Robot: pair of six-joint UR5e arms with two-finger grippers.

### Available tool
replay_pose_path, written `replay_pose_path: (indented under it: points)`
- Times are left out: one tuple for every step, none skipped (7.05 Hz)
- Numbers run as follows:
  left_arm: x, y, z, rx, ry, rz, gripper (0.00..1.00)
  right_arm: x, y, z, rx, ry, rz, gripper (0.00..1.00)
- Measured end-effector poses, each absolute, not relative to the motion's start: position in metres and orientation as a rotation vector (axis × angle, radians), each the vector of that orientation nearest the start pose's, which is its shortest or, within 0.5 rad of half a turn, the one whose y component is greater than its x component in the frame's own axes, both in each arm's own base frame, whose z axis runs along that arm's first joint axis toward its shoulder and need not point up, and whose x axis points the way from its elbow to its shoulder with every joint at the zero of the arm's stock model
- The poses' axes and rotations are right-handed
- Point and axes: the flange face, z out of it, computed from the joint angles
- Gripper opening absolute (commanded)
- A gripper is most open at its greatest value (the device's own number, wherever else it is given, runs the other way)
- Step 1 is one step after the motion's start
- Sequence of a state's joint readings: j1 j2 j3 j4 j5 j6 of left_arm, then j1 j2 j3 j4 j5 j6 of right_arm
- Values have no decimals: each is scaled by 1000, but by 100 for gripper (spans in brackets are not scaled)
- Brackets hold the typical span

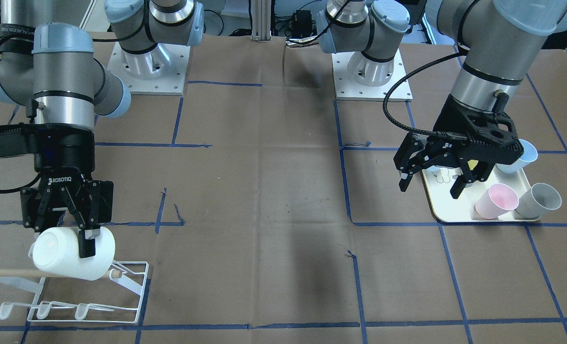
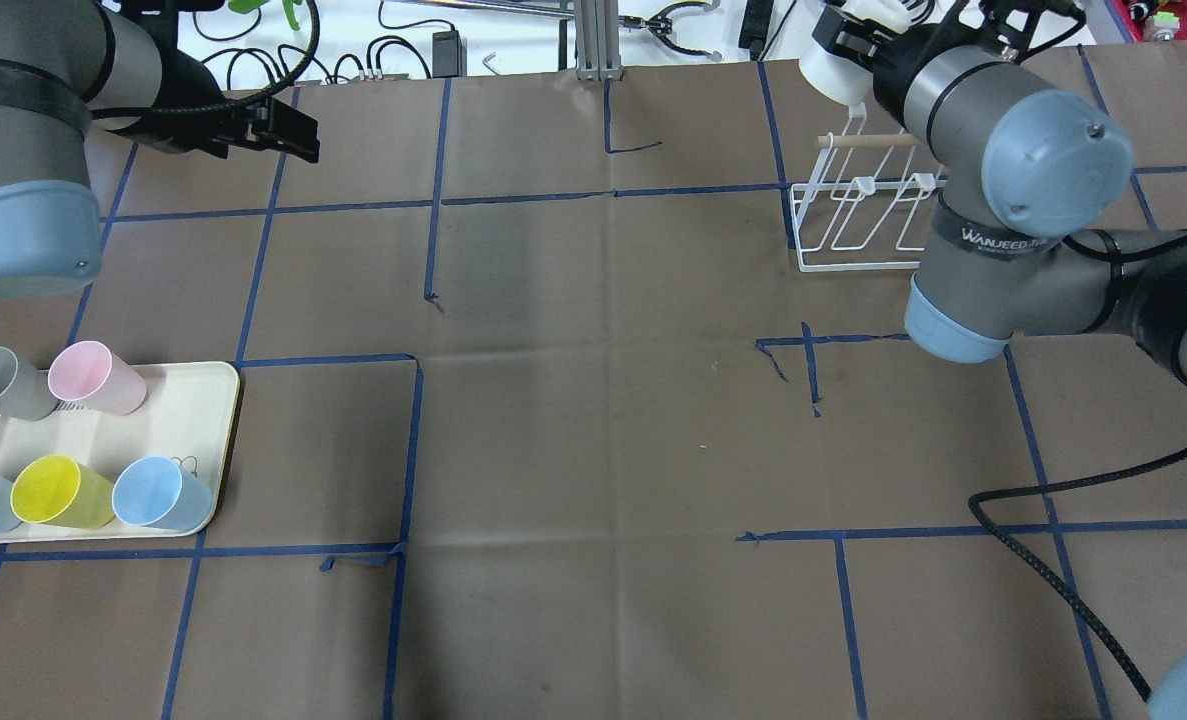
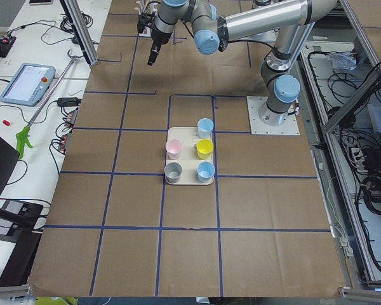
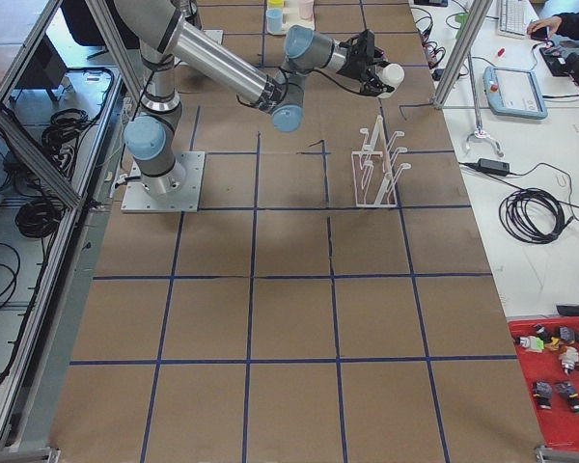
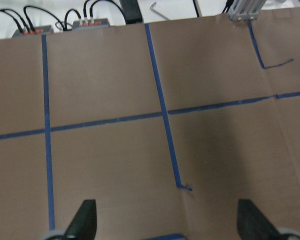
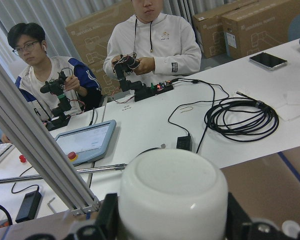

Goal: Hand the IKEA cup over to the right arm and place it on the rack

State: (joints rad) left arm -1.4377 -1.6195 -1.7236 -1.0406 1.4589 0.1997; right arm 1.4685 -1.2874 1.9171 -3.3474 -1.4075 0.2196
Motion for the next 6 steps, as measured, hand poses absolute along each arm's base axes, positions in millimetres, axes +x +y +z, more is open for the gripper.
replay_pose_path:
  points:
    - [-85,-540,452,78,3142,-433,99,79,-595,385,179,2519,-1632,32]
    - [-97,-534,461,42,3131,-335,99,70,-615,377,85,2582,-1683,32]
    - [-106,-530,469,5,3130,-270,99,64,-633,366,15,2633,-1713,32]
    - [-114,-525,475,-15,3131,-228,99,61,-647,348,-18,2655,-1722,32]
    - [-119,-519,479,-17,3133,-205,99,61,-653,333,-28,2660,-1734,32]
    - [-122,-510,483,-15,3136,-202,99,64,-654,324,-33,2660,-1742,32]
